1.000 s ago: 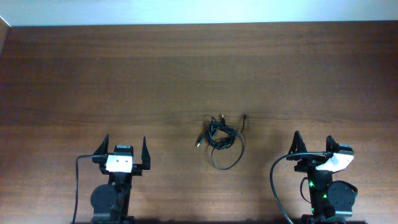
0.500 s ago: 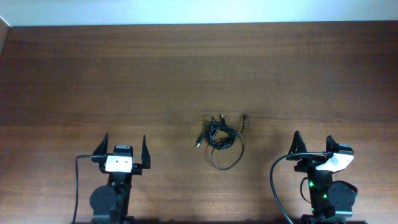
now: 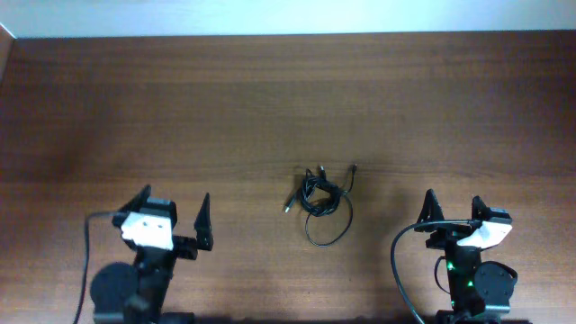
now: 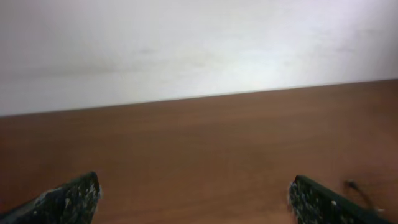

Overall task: Untangle cables
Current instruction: 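Reach the left gripper to the black cable bundle and grasp it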

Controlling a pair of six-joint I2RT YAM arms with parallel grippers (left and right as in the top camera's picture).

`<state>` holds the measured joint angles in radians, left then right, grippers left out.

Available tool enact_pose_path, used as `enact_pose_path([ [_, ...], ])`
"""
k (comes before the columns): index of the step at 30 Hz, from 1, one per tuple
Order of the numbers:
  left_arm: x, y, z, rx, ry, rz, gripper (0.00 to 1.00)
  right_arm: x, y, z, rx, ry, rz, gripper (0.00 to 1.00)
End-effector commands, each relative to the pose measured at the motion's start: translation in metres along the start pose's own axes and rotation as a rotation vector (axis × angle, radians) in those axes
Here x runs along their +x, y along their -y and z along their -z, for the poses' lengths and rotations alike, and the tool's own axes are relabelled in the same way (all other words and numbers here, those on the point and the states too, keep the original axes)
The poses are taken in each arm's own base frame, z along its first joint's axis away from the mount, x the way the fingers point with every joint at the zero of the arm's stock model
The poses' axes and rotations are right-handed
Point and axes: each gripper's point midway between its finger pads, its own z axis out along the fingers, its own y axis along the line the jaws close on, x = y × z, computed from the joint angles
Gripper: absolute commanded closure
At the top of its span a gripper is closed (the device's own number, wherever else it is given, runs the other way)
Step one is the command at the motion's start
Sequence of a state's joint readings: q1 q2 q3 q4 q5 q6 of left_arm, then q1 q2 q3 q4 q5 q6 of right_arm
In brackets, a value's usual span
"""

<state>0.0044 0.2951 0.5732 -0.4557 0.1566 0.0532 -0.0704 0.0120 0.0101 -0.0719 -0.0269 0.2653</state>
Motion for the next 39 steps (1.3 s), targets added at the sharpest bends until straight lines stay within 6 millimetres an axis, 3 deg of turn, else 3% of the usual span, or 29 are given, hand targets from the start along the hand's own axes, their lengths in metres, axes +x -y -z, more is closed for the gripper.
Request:
enact_pose_path([
  [1, -0.031, 0.022, -0.017, 0.159, -0.064, 0.034, 0.01, 0.003, -0.003, 0.000, -0.018, -0.008, 0.004, 0.02],
  [7, -0.046, 0.053, -0.051, 0.409, -0.376, 0.165, 0.01, 0.003, -0.003, 0.000, -0.018, -0.008, 0.004, 0.02],
  [11, -0.054, 0.095, -0.059, 0.732, -0.438, 0.289, 0.01, 0.003, -0.003, 0.000, -0.018, -0.008, 0.004, 0.02],
  [14, -0.048, 0.110, -0.072, 0.897, -0.472, 0.375, 0.01, 0.003, -0.003, 0.000, -0.018, -0.008, 0.004, 0.02],
  [16, -0.027, 0.112, -0.089, 0.880, -0.557, 0.415, 0.01, 0.003, -0.003, 0.000, -0.018, -0.008, 0.004, 0.02],
  [18, 0.007, 0.109, -0.110, 0.711, -0.701, 0.451, 0.01, 0.003, -0.003, 0.000, -0.018, -0.008, 0.004, 0.02],
  [20, 0.037, 0.108, -0.126, 0.535, -0.796, 0.403, 0.01, 0.003, -0.003, 0.000, -0.017, -0.007, 0.004, 0.02],
  [22, 0.054, 0.114, -0.135, 0.440, -0.833, 0.325, 0.02, 0.003, -0.003, 0.000, -0.017, -0.007, 0.004, 0.01],
  [26, 0.081, 0.142, -0.151, 0.325, -0.844, 0.112, 0.25, 0.003, -0.003, 0.000, -0.017, -0.007, 0.004, 0.02],
  [29, 0.103, 0.153, -0.154, 0.277, -0.882, 0.015, 0.28, 0.003, -0.003, 0.000, -0.018, -0.008, 0.004, 0.02],
  [30, 0.118, 0.159, -0.155, 0.262, -0.915, -0.012, 0.35, 0.003, -0.003, 0.000, -0.018, -0.008, 0.004, 0.02],
  [32, 0.135, 0.157, -0.161, 0.187, -0.961, 0.037, 0.53, 0.003, -0.003, 0.000, -0.017, -0.007, 0.004, 0.02],
  [33, 0.146, 0.153, -0.164, 0.116, -0.989, 0.097, 0.57, 0.003, -0.003, 0.000, -0.017, -0.007, 0.004, 0.02],
  [35, 0.159, 0.157, -0.169, 0.076, -1.018, 0.178, 0.48, 0.003, -0.003, 0.000, -0.018, -0.008, 0.004, 0.02],
  [39, 0.180, 0.185, -0.173, 0.181, -1.076, 0.234, 0.44, 0.003, -0.003, 0.000, -0.017, -0.007, 0.004, 0.02],
])
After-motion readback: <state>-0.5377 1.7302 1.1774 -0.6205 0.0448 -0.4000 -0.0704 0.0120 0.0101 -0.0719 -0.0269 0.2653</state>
